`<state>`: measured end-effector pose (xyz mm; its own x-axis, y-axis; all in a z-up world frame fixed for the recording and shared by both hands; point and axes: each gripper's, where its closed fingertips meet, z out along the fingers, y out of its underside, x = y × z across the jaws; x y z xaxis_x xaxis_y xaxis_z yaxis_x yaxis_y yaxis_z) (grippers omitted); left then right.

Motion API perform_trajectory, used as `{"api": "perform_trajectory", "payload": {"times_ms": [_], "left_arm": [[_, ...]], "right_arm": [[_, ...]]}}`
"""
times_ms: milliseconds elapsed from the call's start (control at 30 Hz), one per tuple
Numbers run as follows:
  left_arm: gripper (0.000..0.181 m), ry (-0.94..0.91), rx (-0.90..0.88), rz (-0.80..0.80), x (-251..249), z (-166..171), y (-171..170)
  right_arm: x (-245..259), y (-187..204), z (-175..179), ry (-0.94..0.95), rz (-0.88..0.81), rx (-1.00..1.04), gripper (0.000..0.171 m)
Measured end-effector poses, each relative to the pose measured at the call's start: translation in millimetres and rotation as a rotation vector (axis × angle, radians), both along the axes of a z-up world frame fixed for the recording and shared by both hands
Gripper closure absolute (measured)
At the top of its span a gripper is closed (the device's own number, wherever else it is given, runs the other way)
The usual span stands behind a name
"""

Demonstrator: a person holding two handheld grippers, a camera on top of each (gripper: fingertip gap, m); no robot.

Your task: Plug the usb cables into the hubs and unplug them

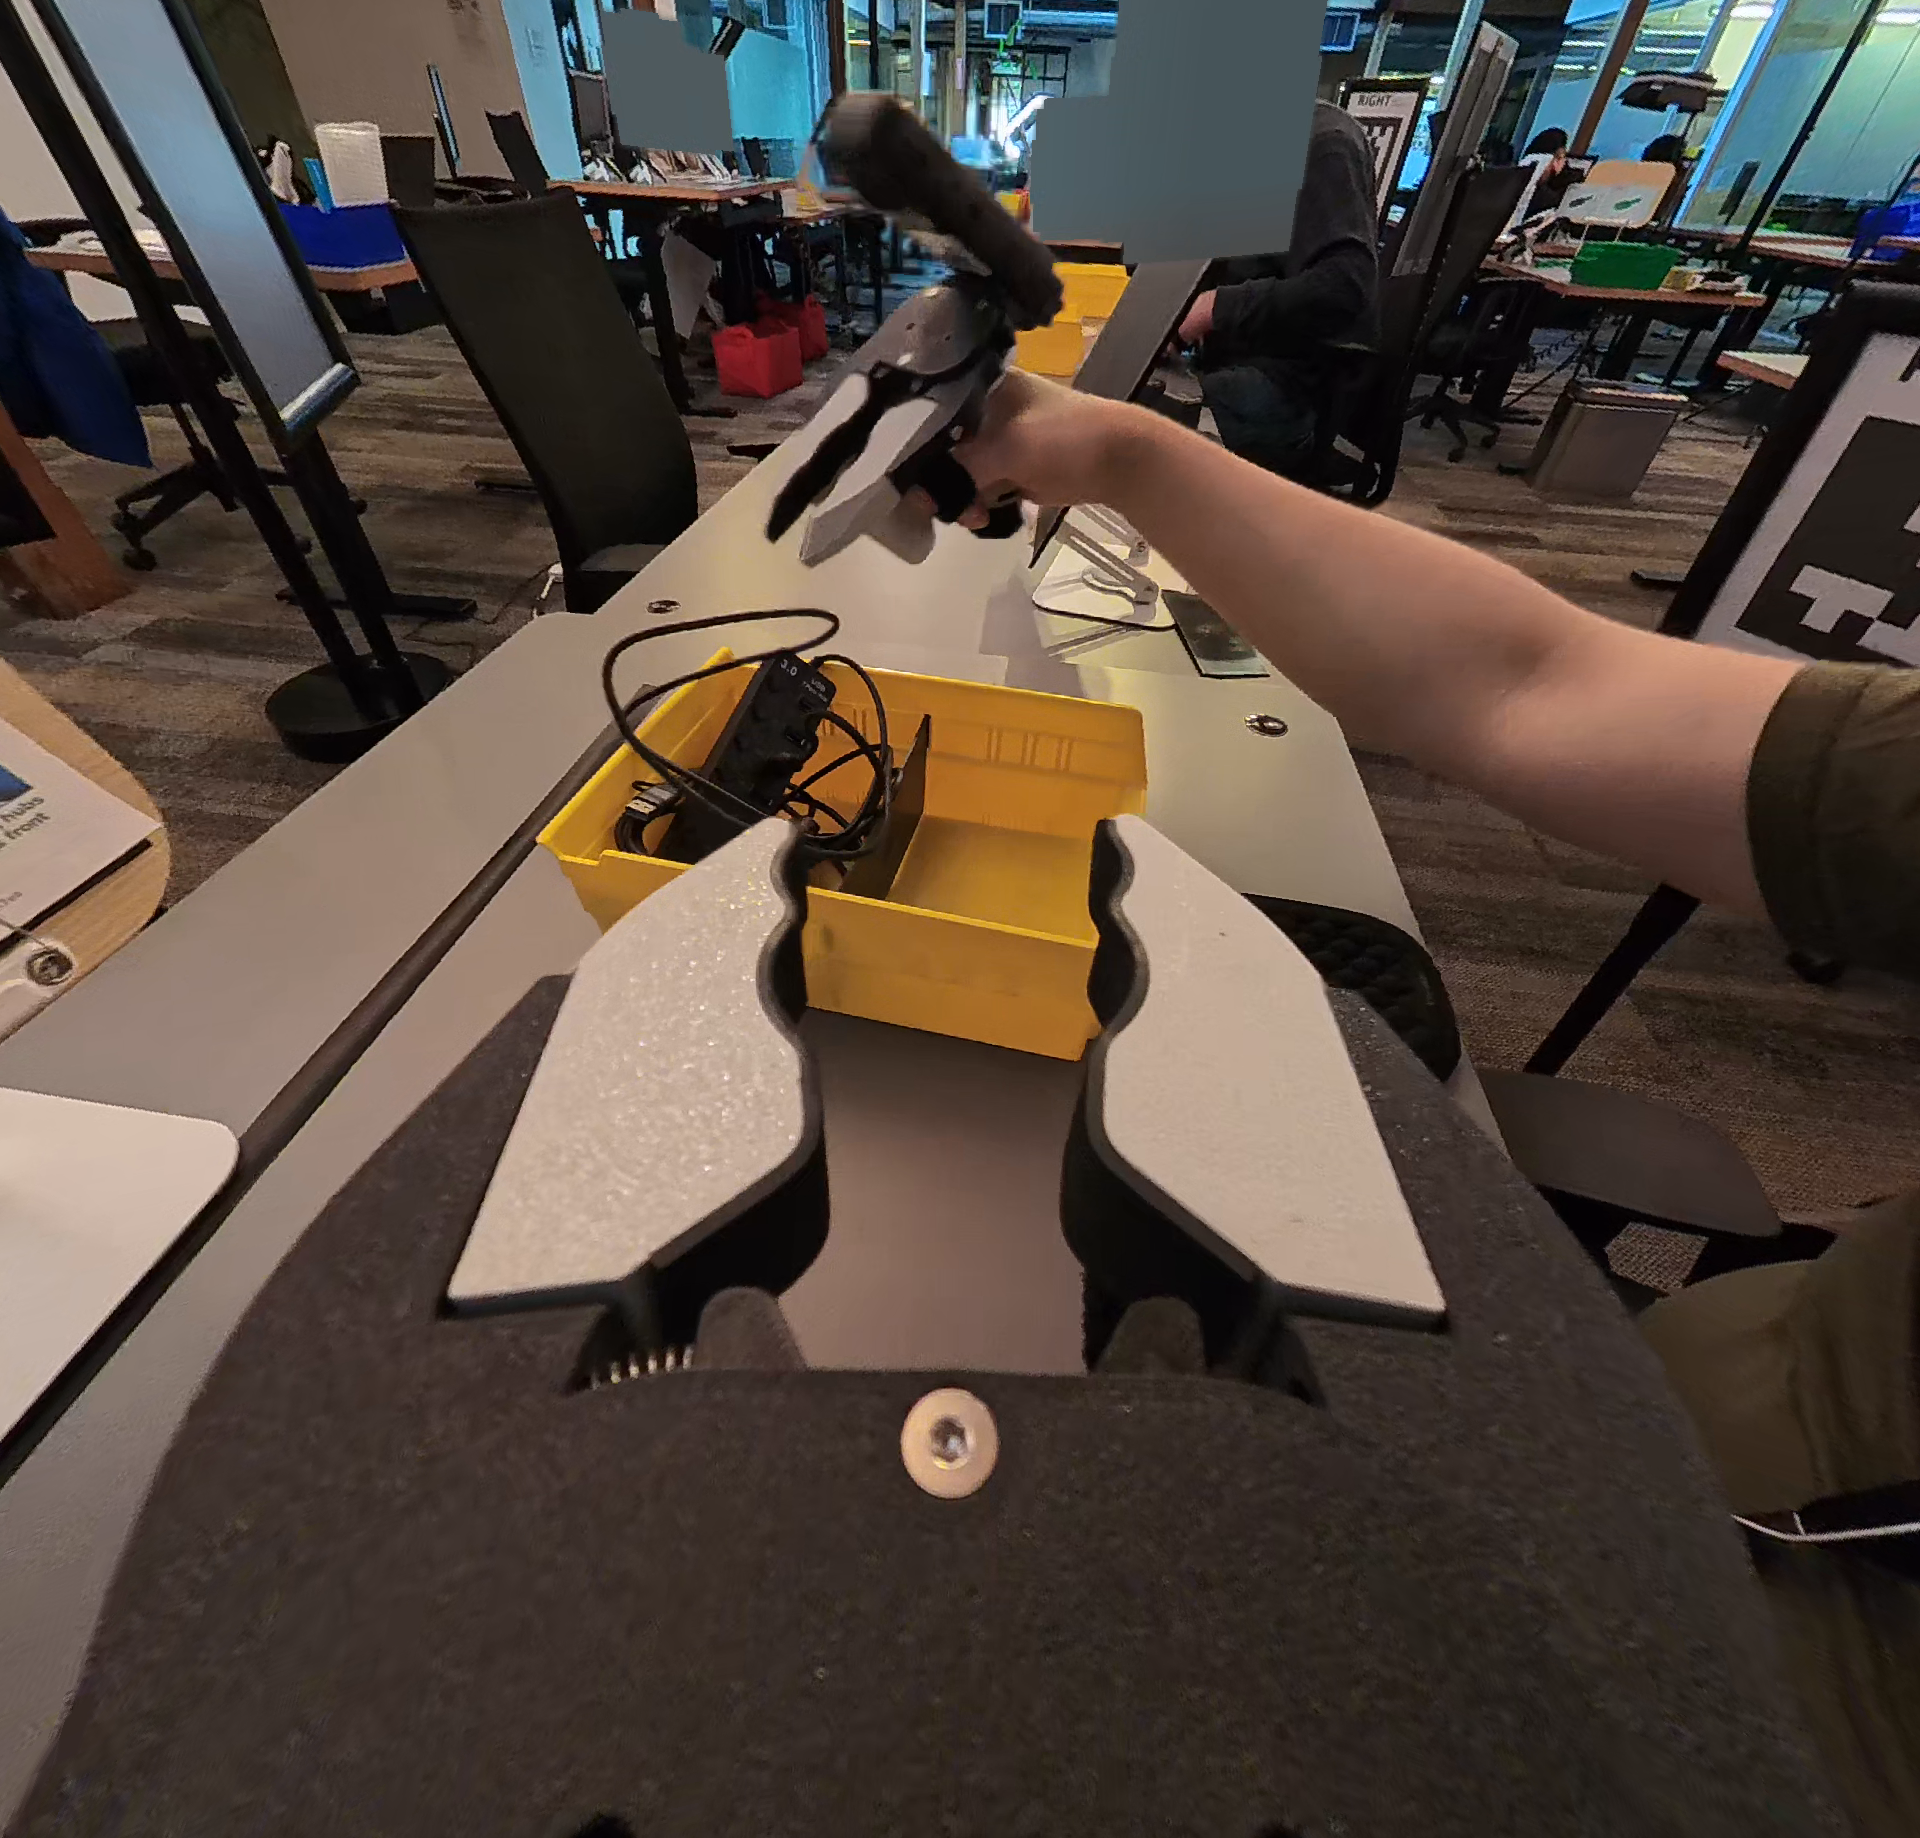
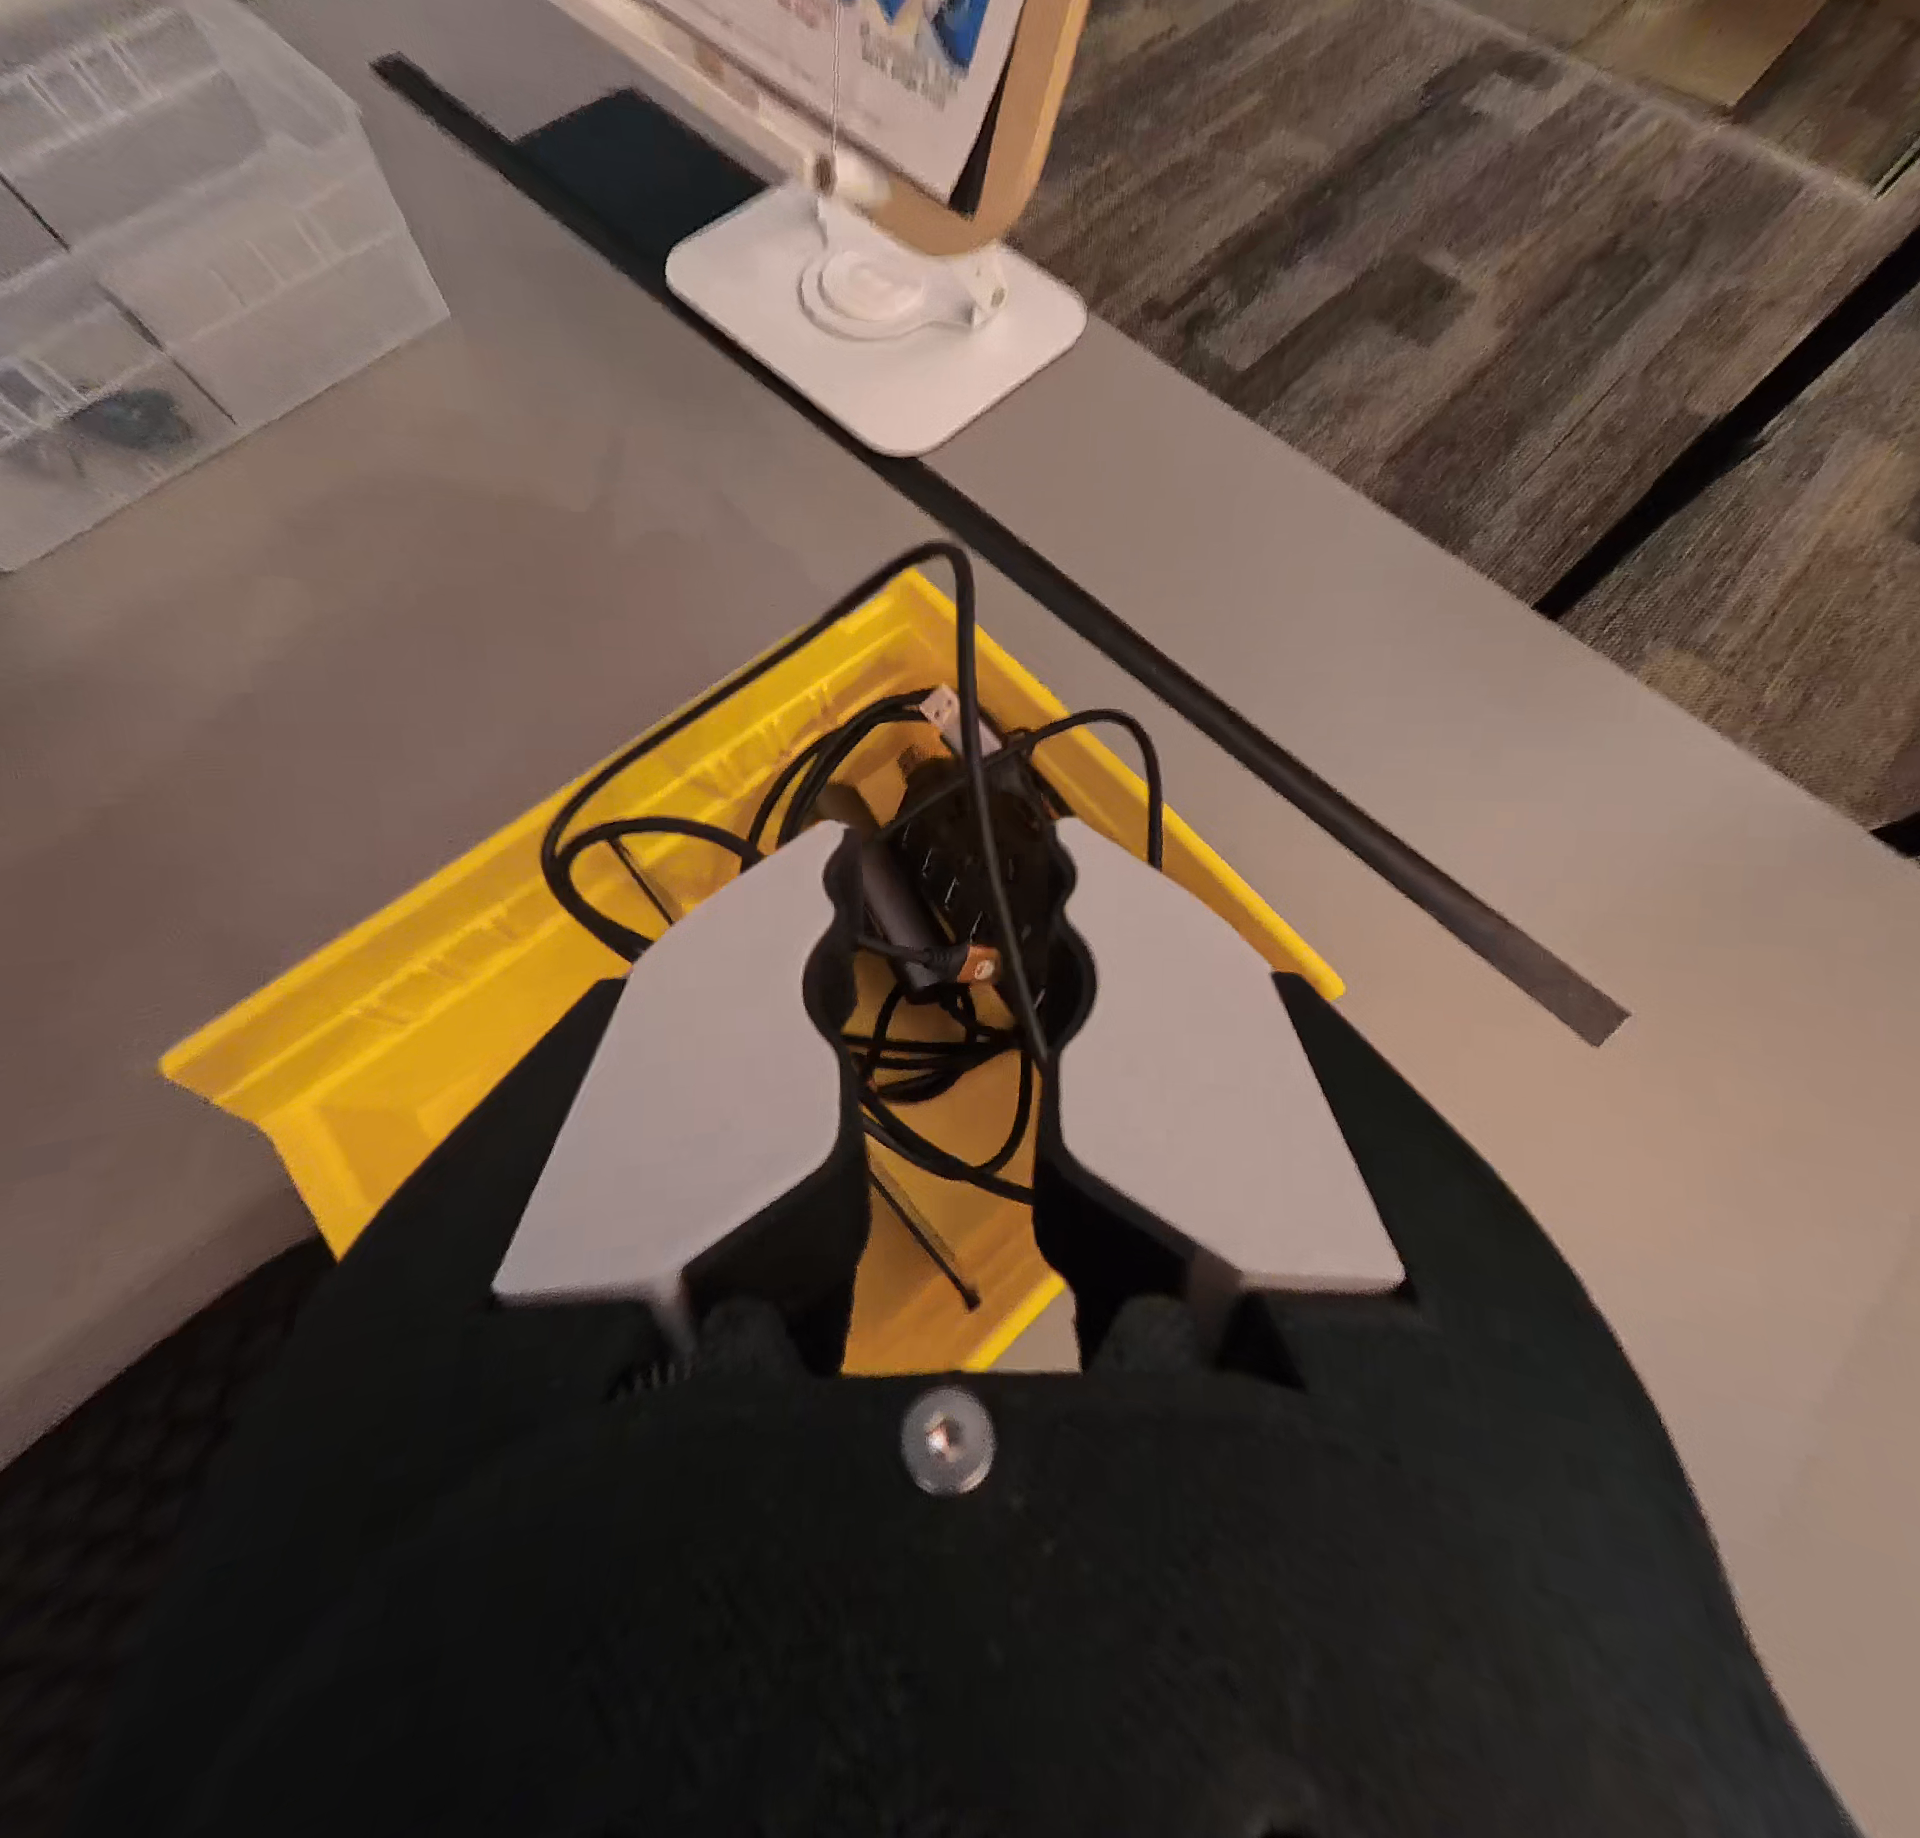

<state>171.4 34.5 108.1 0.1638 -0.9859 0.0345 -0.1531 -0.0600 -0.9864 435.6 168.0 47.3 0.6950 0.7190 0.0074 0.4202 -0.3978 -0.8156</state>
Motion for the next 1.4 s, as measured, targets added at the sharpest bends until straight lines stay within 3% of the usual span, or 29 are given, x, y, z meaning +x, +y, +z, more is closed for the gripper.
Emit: {"api": "perform_trajectory", "payload": {"times_ms": [133,200,267,367,500,600,667,733,833,967,1033,1067,1400], "left_arm": [[0.130,-0.017,0.012,0.069,-9,7,8],[0.130,-0.018,0.003,0.103,-15,12,9],[0.130,0.029,0.008,0.164,-27,14,11],[0.128,0.152,0.060,0.329,-65,16,17],[0.125,0.200,-0.042,0.398,-115,18,9],[0.120,0.400,-0.077,0.721,-198,-8,32],[0.122,0.529,-0.101,1.004,-273,-29,44],[0.125,0.605,-0.193,1.160,-332,-57,42],[0.128,0.578,-0.441,1.165,-370,-105,33],[0.126,0.591,-0.537,1.202,-401,-153,26],[0.125,0.649,-0.565,1.204,-411,-169,21],[0.124,0.668,-0.575,1.204,-413,-173,20],[0.139,0.703,-0.639,1.207,-421,-190,17]], "right_arm": [[5,-18,35,0.052,-0.114,0.237,0.142],[24,-25,34,0.122,-0.276,0.180,0.139],[38,-42,13,0.174,-0.409,0.000,0.130],[64,-67,-31,0.021,-0.549,-0.092,0.130],[87,-83,-76,-0.075,-0.570,-0.269,0.131],[92,-77,-92,0.064,-0.593,-0.356,0.136],[96,-79,-106,0.024,-0.598,-0.403,0.136],[92,-78,-113,-0.026,-0.576,-0.393,0.135],[88,-81,-123,-0.103,-0.583,-0.451,0.133],[89,-83,-141,-0.216,-0.637,-0.548,0.133],[80,-82,-151,-0.194,-0.616,-0.617,0.152],[73,-81,-155,-0.172,-0.602,-0.646,0.164],[52,-71,-163,-0.159,-0.633,-0.764,0.165]]}}
